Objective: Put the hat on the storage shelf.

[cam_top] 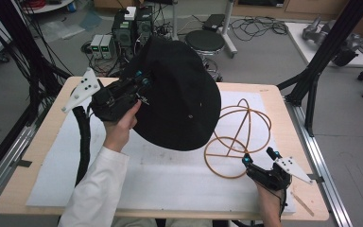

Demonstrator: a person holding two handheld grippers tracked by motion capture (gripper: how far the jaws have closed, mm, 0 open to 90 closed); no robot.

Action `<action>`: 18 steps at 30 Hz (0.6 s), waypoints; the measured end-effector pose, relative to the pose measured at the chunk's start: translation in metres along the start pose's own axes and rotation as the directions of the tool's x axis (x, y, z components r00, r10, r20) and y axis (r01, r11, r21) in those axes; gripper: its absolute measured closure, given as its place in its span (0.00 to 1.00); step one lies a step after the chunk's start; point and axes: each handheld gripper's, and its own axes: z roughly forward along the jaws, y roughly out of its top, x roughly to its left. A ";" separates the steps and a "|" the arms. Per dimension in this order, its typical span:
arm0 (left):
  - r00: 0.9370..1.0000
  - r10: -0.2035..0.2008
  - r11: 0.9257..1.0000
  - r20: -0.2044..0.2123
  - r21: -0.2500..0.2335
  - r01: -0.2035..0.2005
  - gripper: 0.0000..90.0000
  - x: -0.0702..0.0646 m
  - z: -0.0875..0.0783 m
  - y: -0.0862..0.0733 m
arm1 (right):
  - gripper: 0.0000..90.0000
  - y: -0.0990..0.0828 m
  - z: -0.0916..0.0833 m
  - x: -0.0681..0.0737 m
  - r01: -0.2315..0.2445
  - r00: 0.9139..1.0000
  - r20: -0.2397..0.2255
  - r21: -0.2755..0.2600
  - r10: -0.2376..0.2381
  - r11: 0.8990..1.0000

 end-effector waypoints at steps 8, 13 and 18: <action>0.998 -0.006 0.998 0.057 -0.060 0.009 0.96 -0.012 0.013 0.016 | 0.09 0.000 0.000 0.001 -0.004 1.000 0.002 -0.001 0.004 1.000; 0.994 -0.023 0.996 0.109 -0.078 0.031 0.96 -0.021 0.033 0.018 | 0.09 0.000 0.000 0.000 0.003 1.000 0.001 0.001 -0.003 1.000; 0.990 -0.039 0.995 0.133 -0.091 0.051 0.96 -0.026 0.045 0.015 | 0.09 0.000 0.000 0.000 0.001 1.000 0.000 -0.001 -0.001 1.000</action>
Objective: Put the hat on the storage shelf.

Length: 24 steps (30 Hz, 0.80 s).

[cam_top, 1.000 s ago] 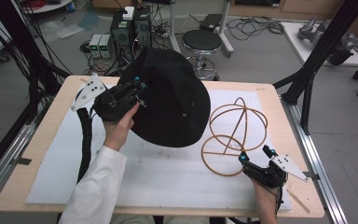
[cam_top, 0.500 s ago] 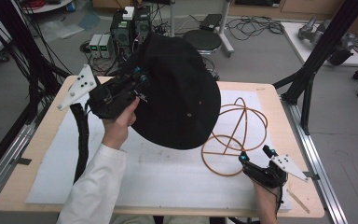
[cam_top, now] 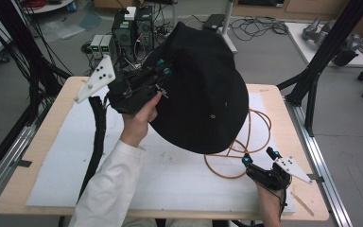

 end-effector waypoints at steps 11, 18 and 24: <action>0.996 -0.071 0.997 0.059 -0.005 0.072 0.96 -0.005 0.035 -0.015 | 0.09 0.000 -0.001 0.000 -0.005 1.000 0.000 -0.003 0.005 1.000; 0.991 -0.110 0.994 0.071 0.019 0.109 0.96 -0.008 0.056 -0.031 | 0.09 0.001 0.001 0.000 -0.003 1.000 0.005 -0.003 0.003 1.000; 0.984 -0.145 0.987 0.106 0.089 0.136 0.96 -0.018 0.074 -0.057 | 0.09 0.001 0.000 0.002 0.025 1.000 0.009 -0.013 -0.025 1.000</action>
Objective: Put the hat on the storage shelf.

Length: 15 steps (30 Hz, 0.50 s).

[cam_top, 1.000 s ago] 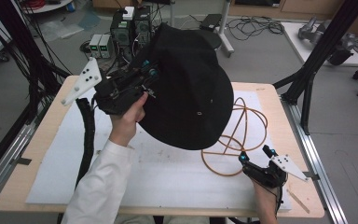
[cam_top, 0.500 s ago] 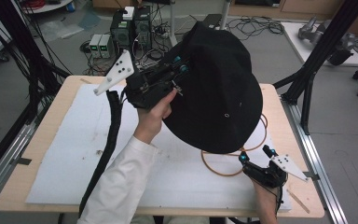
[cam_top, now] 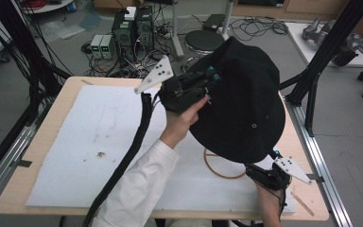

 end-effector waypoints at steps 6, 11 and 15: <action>0.999 -0.040 0.999 0.003 0.027 0.040 0.96 -0.003 0.020 -0.019 | 0.09 0.000 0.000 0.001 0.004 1.000 -0.003 0.001 -0.004 1.000; 0.998 -0.058 0.998 -0.021 0.033 0.058 0.96 -0.001 0.030 -0.028 | 0.09 0.000 -0.004 0.000 0.005 1.000 0.003 -0.017 -0.005 1.000; 0.998 -0.056 0.998 -0.032 0.041 0.058 0.96 0.001 0.032 -0.032 | 0.09 0.001 -0.010 -0.001 0.008 1.000 0.013 -0.058 -0.007 0.998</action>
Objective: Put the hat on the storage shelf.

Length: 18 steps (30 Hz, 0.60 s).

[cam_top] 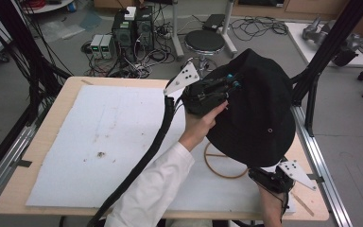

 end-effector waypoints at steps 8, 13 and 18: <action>1.000 0.003 0.999 -0.024 0.039 -0.002 0.95 0.002 0.004 -0.013 | 0.09 0.000 -0.006 -0.002 0.001 1.000 0.021 -0.024 0.000 1.000; 0.999 0.008 0.997 -0.033 0.081 -0.005 0.95 0.003 0.005 -0.020 | 0.09 0.000 -0.007 -0.003 0.001 1.000 0.023 -0.025 -0.001 1.000; 0.999 0.008 0.993 -0.048 0.116 -0.002 0.95 0.003 0.003 -0.025 | 0.09 -0.001 -0.007 -0.002 -0.001 1.000 0.013 -0.024 0.001 1.000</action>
